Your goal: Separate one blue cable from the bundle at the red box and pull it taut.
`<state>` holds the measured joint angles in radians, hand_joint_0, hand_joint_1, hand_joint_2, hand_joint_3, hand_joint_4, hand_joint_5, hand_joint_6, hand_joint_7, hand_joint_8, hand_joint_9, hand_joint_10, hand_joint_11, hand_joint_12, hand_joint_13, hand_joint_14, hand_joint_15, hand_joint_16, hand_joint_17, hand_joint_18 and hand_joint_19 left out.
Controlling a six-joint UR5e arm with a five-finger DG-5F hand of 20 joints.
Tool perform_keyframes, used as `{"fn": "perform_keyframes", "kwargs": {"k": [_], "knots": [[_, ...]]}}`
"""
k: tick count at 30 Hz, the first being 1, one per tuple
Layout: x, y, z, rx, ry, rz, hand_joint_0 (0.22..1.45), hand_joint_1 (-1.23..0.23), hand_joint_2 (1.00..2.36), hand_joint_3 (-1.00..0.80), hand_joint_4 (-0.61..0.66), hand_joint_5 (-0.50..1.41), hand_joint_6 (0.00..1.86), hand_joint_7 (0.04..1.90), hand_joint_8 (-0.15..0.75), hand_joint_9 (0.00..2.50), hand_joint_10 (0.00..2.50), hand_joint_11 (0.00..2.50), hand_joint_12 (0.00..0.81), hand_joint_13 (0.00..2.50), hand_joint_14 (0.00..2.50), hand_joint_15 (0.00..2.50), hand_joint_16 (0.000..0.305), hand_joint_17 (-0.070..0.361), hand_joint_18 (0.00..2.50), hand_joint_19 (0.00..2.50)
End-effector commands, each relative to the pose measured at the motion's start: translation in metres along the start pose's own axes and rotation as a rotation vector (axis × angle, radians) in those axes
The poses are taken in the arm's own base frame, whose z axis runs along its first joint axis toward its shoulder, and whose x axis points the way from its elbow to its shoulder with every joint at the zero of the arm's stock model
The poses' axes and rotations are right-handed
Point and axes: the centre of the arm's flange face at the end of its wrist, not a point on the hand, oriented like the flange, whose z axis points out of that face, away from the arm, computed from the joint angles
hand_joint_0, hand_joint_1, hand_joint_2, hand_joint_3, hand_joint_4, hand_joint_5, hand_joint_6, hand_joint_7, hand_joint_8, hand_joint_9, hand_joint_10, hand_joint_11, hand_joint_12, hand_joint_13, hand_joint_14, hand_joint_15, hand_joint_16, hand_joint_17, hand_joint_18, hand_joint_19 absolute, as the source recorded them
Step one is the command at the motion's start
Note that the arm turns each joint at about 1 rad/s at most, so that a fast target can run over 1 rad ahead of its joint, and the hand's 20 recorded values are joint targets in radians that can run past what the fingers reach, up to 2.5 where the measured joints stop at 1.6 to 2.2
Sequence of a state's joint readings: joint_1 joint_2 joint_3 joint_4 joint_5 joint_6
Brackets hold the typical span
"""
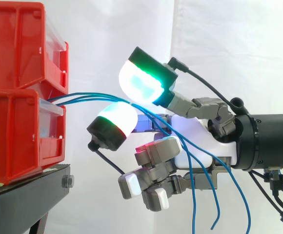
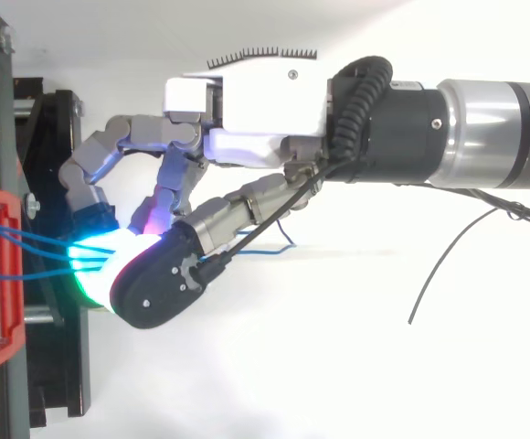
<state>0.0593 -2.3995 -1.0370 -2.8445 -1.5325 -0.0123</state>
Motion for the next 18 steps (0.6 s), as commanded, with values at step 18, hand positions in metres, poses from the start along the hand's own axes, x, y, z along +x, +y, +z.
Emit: {"fn": "perform_keyframes", "kwargs": {"k": [18], "knots": [[-0.0020,-0.0005,-0.0007,0.002,-0.003,0.000,0.83,-0.93,1.00,-0.50,-0.26,-0.16,0.90,1.42,0.274,1.26,0.03,1.34,0.362,0.93,0.03,0.71,0.044,0.099,0.88,0.79]]}}
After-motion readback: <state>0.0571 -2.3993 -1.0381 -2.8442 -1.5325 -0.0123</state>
